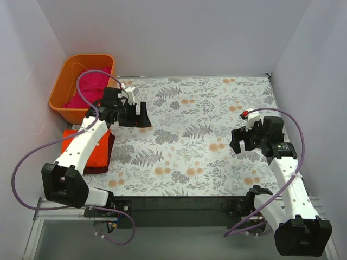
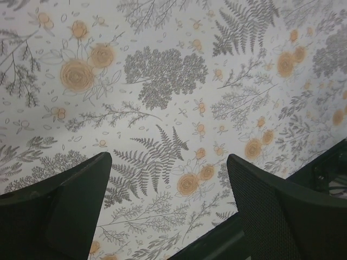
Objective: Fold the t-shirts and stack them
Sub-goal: Grab the tshirt from the pile
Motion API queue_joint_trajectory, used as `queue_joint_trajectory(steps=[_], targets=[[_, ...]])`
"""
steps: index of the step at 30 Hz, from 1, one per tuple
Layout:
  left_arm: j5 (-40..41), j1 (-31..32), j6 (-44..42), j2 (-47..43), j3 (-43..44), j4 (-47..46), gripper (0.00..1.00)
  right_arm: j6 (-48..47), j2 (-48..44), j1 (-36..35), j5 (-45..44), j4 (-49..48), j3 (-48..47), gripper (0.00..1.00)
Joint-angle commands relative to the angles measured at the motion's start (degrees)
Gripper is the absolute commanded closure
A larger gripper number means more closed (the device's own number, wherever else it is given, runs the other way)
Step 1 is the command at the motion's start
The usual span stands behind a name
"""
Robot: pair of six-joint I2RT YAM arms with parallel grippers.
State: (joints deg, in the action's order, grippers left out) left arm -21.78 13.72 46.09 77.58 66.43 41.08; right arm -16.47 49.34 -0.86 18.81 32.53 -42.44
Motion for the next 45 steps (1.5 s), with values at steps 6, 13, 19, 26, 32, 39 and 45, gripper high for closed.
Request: queue_joint_trajectory(steps=[6, 13, 19, 26, 32, 39, 45], targets=[[-13.29, -10.45, 2.69, 15.54, 38.26, 3.39, 0.13, -0.49, 4.18, 0.16, 0.79, -0.63, -5.63, 0.02], [-4.86, -21.08, 5.24, 27.43, 52.21, -1.78, 0.13, 1.35, 6.03, 0.07, 3.16, -2.56, -7.84, 0.02], [4.19, -29.26, 2.52, 36.84, 56.69, -8.64, 0.13, 3.11, 7.96, 0.07, 5.01, -3.79, -9.59, 0.02], [8.68, -31.03, -7.05, 49.41, 60.92, -9.70, 0.12, 3.37, 12.00, 0.07, 6.50, -4.32, -11.97, 0.02], [11.06, -31.03, -10.75, 58.99, 64.34, -10.93, 0.12, 3.37, 14.55, 0.07, 6.68, -4.41, -12.93, 0.02], [9.65, -30.94, -10.41, 63.57, 66.72, -13.74, 0.43, 2.76, 16.66, -0.01, 5.45, -3.62, -14.43, 0.02], [7.89, -30.94, -9.61, 57.52, 66.54, -18.40, 1.00, 3.02, 17.19, -0.01, 5.89, -3.62, -14.87, 0.02]])
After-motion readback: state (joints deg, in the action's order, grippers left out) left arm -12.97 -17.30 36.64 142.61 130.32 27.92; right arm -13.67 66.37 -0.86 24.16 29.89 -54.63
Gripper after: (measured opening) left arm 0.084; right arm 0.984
